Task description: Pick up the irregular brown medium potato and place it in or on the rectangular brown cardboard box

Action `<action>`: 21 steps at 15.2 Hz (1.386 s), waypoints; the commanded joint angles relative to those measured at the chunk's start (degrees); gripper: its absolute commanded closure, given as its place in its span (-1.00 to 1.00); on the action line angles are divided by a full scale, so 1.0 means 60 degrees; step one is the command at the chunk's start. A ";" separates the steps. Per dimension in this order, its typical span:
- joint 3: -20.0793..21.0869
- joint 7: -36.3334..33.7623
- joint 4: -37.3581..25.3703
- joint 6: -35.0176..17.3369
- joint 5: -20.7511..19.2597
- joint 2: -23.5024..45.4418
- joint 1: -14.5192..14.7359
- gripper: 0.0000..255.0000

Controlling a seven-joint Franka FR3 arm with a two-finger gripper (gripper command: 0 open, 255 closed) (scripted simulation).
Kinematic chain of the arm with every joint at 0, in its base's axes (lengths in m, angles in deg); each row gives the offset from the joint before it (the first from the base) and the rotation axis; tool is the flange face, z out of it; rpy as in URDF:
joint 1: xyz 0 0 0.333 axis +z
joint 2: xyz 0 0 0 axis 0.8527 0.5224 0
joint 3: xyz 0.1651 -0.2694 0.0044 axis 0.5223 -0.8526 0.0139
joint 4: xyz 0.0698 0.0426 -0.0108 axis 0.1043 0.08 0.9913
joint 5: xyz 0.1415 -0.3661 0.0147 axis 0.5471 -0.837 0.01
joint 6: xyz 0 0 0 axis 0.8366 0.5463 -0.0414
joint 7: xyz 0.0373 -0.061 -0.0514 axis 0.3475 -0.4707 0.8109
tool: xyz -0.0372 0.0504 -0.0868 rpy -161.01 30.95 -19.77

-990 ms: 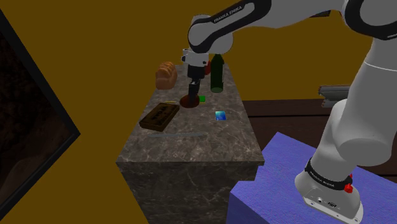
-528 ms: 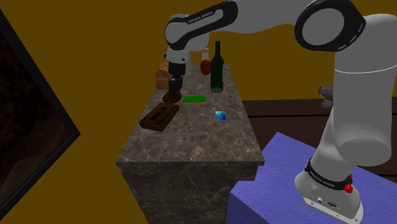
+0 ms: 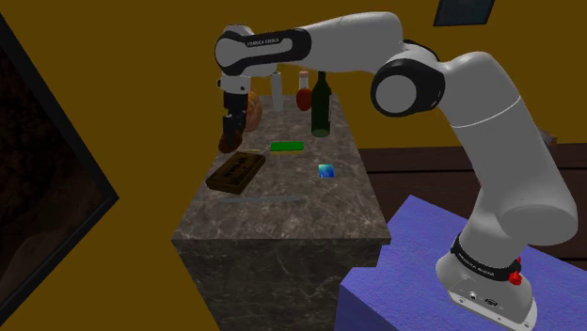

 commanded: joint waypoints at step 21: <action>0.0019 0.0371 0.1150 -0.1360 0.0100 0.0249 0.0051 -1.00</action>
